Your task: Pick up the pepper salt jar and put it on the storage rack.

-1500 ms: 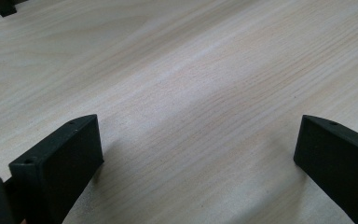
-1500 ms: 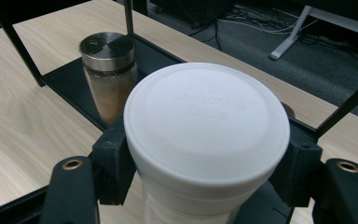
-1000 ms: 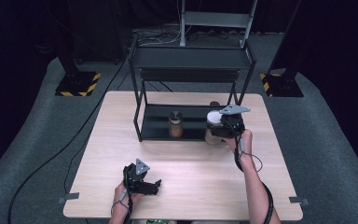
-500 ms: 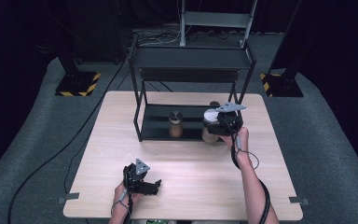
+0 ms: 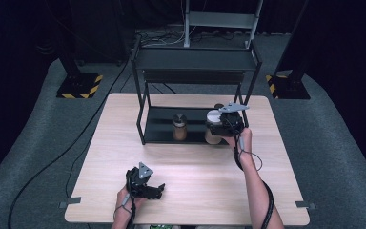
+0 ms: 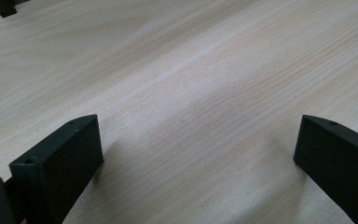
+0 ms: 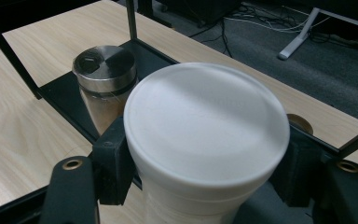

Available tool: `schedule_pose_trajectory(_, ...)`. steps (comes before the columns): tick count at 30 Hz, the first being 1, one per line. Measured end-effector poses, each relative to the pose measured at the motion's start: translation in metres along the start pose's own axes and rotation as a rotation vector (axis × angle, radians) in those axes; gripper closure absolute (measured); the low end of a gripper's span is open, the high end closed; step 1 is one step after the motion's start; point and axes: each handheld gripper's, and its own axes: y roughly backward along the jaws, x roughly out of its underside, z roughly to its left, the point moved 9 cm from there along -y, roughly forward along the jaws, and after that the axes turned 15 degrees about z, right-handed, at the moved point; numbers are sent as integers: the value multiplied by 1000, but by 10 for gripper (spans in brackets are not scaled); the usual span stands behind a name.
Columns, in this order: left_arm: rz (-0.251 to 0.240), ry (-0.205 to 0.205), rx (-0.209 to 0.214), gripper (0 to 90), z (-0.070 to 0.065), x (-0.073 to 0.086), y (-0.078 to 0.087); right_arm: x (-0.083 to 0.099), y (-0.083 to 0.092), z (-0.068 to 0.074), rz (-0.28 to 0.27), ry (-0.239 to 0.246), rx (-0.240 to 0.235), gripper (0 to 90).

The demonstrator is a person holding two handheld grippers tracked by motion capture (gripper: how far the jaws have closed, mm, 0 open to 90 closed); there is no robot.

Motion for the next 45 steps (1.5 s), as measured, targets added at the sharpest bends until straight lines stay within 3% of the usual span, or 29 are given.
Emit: schedule_pose_trajectory(45,-1,0,-4,8,-1,0,0,-24,-33,8,12,0,-43,334)
